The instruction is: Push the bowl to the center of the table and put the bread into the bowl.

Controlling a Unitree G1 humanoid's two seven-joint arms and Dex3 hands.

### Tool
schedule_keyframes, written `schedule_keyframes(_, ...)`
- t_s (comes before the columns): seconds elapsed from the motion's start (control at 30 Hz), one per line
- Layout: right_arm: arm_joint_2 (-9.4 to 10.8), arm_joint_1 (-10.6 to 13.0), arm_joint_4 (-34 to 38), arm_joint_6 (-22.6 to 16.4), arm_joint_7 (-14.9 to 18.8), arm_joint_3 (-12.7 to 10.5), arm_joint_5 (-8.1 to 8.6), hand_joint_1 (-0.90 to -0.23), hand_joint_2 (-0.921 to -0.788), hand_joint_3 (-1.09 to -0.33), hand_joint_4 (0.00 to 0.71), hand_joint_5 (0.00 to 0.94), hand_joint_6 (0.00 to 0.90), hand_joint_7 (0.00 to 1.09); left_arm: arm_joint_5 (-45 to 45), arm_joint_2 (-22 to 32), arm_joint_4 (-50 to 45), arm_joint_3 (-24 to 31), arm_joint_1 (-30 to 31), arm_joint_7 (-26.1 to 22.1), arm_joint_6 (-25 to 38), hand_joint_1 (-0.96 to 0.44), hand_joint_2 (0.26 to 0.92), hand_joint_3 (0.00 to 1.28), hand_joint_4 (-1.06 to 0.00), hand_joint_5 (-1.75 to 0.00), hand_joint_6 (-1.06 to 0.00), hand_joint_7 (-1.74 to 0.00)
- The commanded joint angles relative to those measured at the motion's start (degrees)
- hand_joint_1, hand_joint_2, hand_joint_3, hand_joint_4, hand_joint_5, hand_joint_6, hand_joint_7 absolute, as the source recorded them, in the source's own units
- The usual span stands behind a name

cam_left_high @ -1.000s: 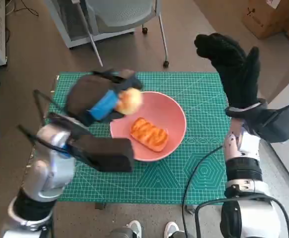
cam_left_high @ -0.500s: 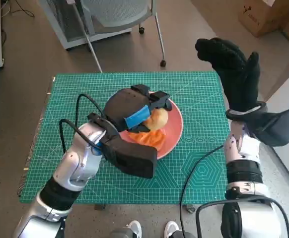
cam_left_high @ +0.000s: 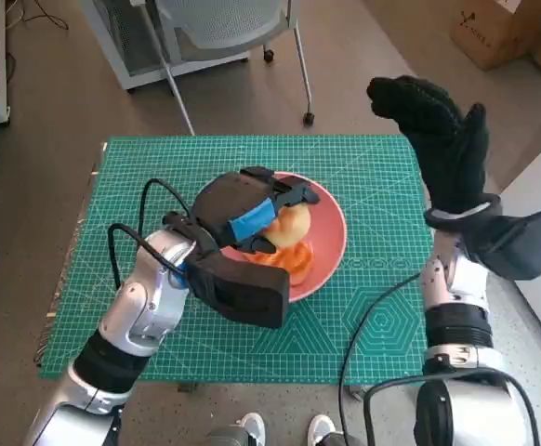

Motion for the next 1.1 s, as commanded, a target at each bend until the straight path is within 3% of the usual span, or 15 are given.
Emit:
schedule_keyframes(0.03, 0.03, 1.26, -0.05, 0.48, -0.75, 0.65, -0.87, -0.559, -0.921, -0.553, 0.233, 0.0, 0.356, 0.0, -1.45, 1.03, -1.48, 1.72, 1.12, -0.23, -0.68, -0.46, 0.877, 0.0, -0.19, -0.01, -0.27, -0.16)
schedule_keyframes(0.27, 0.46, 1.02, -0.17, 0.42, -1.63, 1.35, -1.6, -0.545, -0.921, -0.556, 0.233, 0.0, 0.357, 0.0, -5.29, 2.68, -2.6, 4.7, 1.94, -2.23, -1.03, -0.5, 0.87, 0.0, -0.17, 0.0, -0.25, -0.13)
schedule_keyframes(0.53, 1.06, 0.83, -0.96, 0.93, -2.23, 2.49, -2.08, -0.562, -0.921, -0.556, 0.236, 0.001, 0.358, 0.0, -14.53, 4.54, -6.64, 12.48, 4.3, -6.15, 1.29, -0.51, 0.86, 0.0, -0.13, 0.0, -0.25, -0.09)
schedule_keyframes(0.73, 0.99, 0.55, -1.77, 1.91, -2.13, 3.33, -2.03, -0.571, -0.921, -0.554, 0.229, 0.0, 0.357, 0.0, -28.97, 4.38, -6.5, 22.35, 6.26, -7.26, -2.83, -0.45, 0.847, 0.0, -0.07, 0.0, -0.23, -0.06)
schedule_keyframes(1.0, 0.36, -0.89, -2.51, 3.85, -2.47, 3.76, -1.83, -0.567, -0.921, -0.553, 0.225, 0.0, 0.349, 0.0, -50.84, -3.06, -5.84, 33.97, 5.17, -5.0, -3.66, -0.44, 0.887, 0.02, -0.04, 0.0, -0.18, -0.05)
schedule_keyframes(1.1, 0.18, -1.54, -2.56, 4.41, -2.81, 3.85, -1.94, -0.566, -0.921, -0.545, 0.226, 0.001, 0.348, 0.0, -55.54, -4.95, -4.12, 36.72, 4.59, -3.69, -3.98, -0.46, 0.893, 0.06, -0.05, -0.01, -0.07, -0.32)
